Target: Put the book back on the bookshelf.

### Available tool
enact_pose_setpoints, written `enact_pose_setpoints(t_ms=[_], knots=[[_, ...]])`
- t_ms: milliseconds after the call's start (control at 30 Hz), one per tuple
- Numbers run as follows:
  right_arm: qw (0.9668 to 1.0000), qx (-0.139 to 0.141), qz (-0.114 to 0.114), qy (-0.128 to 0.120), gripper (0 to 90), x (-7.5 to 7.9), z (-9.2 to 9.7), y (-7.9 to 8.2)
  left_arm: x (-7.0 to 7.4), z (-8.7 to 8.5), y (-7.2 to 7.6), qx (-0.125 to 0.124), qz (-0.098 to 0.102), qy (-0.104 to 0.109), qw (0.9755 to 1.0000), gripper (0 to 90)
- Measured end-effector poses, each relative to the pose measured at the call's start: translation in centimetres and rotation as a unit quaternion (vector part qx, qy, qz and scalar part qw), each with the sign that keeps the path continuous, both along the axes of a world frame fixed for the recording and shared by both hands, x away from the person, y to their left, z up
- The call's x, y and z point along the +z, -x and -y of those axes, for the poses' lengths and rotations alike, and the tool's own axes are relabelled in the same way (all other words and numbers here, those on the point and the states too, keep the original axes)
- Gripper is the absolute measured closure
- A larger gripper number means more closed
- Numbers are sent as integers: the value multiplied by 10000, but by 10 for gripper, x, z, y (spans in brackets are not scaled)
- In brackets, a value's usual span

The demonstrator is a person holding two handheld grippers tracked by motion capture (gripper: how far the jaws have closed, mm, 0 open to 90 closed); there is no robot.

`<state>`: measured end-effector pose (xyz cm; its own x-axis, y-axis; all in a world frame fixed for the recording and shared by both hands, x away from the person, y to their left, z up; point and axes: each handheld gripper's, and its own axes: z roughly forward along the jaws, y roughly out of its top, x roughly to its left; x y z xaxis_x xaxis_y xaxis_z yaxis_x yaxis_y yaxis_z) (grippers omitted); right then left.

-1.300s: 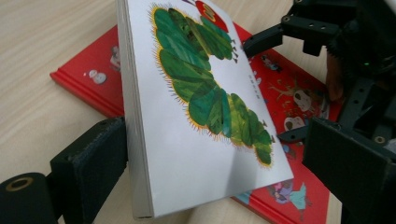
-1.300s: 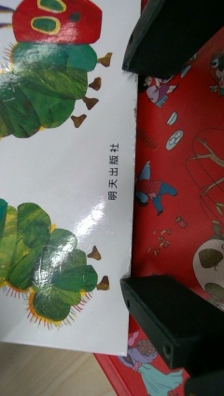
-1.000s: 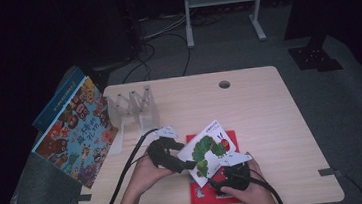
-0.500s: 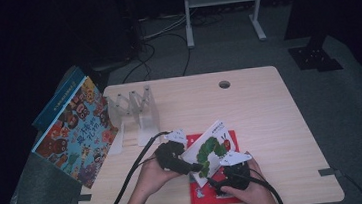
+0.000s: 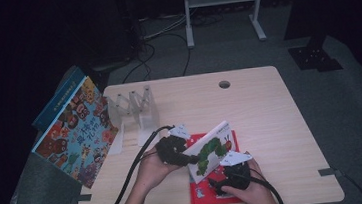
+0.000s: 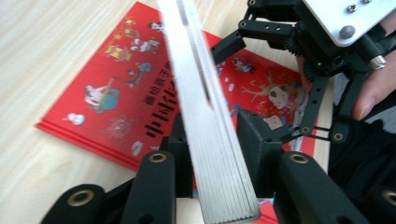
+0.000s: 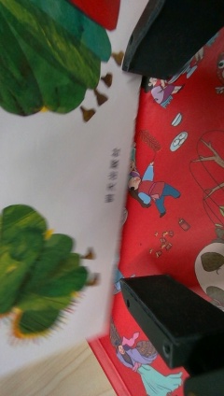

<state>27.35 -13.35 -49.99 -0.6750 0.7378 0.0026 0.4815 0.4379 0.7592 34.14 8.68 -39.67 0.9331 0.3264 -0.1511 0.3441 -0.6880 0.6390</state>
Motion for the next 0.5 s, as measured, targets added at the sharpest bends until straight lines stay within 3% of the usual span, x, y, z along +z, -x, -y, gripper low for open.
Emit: enact_pose_setpoints(t_ms=[200,367,467,500], knots=[[10000,90,-25,3,0,0,2,-1,8,-1,-6,-43,106,-284,9995,732],[9990,433,-101,92,0,2,16,-5,10,-2,-7,-57,159,-423,9990,735],[9987,493,-88,47,187,7,33,-8,14,-2,-9,-46,193,-498,9986,713],[9989,440,-171,64,120,9,41,-11,15,-2,-10,-38,190,-505,9985,708]])
